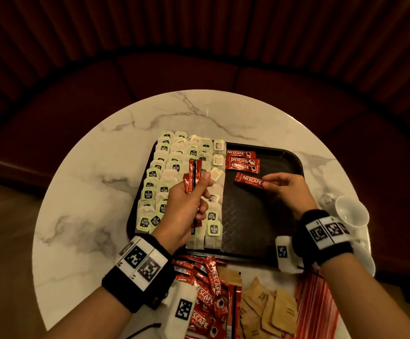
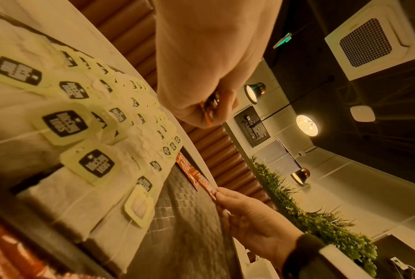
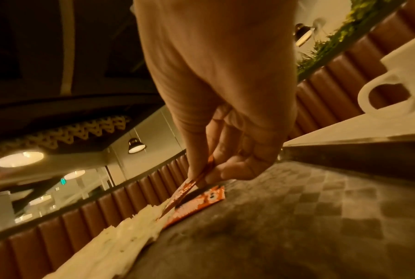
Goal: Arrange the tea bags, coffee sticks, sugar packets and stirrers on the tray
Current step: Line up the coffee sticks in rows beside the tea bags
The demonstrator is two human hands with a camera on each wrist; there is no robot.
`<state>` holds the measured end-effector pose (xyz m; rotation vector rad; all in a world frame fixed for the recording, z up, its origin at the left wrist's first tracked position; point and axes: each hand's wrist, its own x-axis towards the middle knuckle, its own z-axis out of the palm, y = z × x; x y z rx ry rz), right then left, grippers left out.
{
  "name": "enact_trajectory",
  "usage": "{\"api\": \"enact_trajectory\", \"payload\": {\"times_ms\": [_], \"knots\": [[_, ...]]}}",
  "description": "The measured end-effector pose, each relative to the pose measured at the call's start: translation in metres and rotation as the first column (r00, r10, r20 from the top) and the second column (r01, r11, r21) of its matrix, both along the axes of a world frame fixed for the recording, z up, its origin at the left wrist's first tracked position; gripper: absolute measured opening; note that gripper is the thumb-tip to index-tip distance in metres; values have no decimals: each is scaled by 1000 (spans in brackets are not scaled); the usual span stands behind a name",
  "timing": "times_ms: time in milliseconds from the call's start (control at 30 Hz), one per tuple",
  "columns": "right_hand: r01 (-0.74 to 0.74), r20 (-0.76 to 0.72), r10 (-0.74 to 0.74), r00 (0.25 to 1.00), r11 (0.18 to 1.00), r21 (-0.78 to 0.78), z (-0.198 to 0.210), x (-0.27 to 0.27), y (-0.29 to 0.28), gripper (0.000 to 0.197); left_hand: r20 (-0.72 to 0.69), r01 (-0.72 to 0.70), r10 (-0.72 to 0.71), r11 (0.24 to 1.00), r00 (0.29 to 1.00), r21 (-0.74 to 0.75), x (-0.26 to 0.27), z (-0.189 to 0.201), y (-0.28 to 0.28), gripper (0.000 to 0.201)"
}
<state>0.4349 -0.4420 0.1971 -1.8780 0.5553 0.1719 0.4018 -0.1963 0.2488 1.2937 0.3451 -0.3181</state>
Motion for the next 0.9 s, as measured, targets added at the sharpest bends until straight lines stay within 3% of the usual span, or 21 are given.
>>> {"api": "enact_trajectory", "payload": {"times_ms": [267, 533, 633, 700, 767, 900], "knots": [[-71, -67, 56, 996, 963, -261, -19, 43, 11, 14, -34, 46, -44, 998, 998, 32, -5, -1, 3, 29], [-35, -69, 11, 998, 934, -354, -24, 57, 18, 26, -28, 45, -44, 998, 999, 37, -5, -3, 9, 31], [6, -67, -31, 997, 936, -351, -21, 56, 17, 48, -29, 68, -67, 998, 997, 16, -5, -3, 9, 31], [25, -23, -35, 999, 940, -341, -12, 51, 19, 53, -37, 80, -81, 996, 996, -44, -4, -1, 9, 37], [2, 35, 8, 999, 958, -288, 1, 42, 28, 44, -52, 92, -97, 992, 994, -91, -2, 2, 7, 48], [-207, 116, 211, 971, 977, -41, 31, 12, 61, 26, -82, 129, -141, 983, 987, -132, -1, 7, 0, 64]]}}
